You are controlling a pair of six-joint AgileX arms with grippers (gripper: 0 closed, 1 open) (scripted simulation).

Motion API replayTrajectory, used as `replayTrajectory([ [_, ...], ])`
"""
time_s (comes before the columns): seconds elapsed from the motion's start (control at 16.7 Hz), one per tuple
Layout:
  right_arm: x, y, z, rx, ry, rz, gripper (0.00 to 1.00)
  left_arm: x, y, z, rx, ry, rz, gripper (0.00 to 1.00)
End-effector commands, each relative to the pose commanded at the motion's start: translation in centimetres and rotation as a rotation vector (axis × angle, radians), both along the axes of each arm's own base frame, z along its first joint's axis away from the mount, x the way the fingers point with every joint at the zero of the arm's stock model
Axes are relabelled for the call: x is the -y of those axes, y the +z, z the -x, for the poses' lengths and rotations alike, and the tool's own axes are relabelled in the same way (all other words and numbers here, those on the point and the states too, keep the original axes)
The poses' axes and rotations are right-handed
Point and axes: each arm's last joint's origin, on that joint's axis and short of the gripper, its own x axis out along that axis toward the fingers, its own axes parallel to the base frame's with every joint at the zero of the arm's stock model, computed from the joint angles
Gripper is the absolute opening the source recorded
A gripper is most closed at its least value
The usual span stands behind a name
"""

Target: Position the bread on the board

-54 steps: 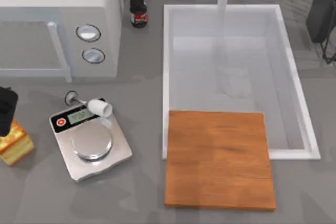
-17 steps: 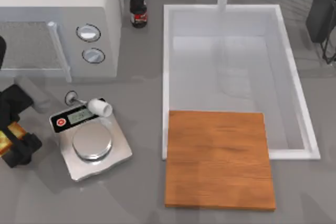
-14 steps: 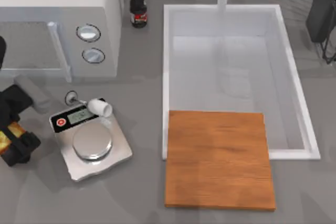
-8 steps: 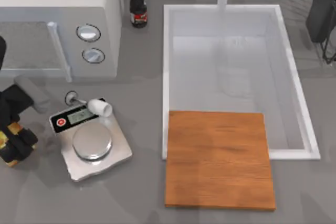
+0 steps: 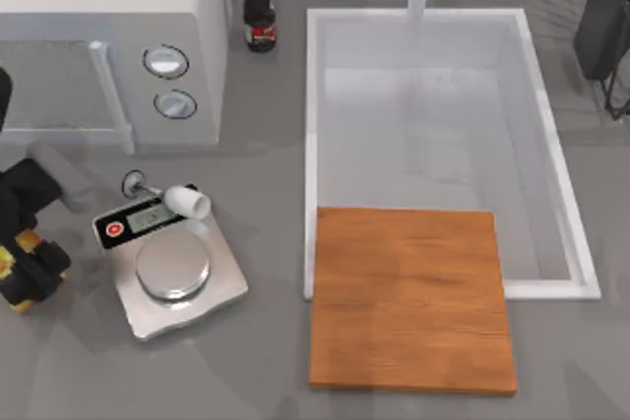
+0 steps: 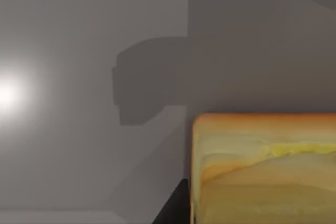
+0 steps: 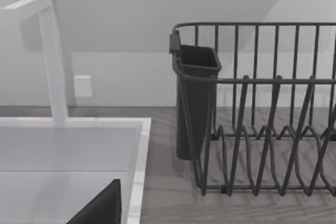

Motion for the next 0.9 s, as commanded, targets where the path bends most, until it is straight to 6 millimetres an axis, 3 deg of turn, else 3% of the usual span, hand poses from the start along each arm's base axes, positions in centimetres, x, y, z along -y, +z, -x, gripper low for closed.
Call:
replayTrajectory([
  [0.24, 0.0, 0.0, 0.0, 0.000, 0.000, 0.000, 1.00, -0.1, 1.8, -0.1, -0.003, 0.005, 0.000, 0.00],
  [0.66, 0.0, 0.0, 0.0, 0.000, 0.000, 0.000, 1.00, 0.0, 9.5, 0.0, -0.006, -0.001, 0.000, 0.00],
  [0.9, 0.0, 0.0, 0.0, 0.000, 0.000, 0.000, 1.00, 0.0, 10.0, 0.0, 0.000, 0.000, 0.000, 0.00],
])
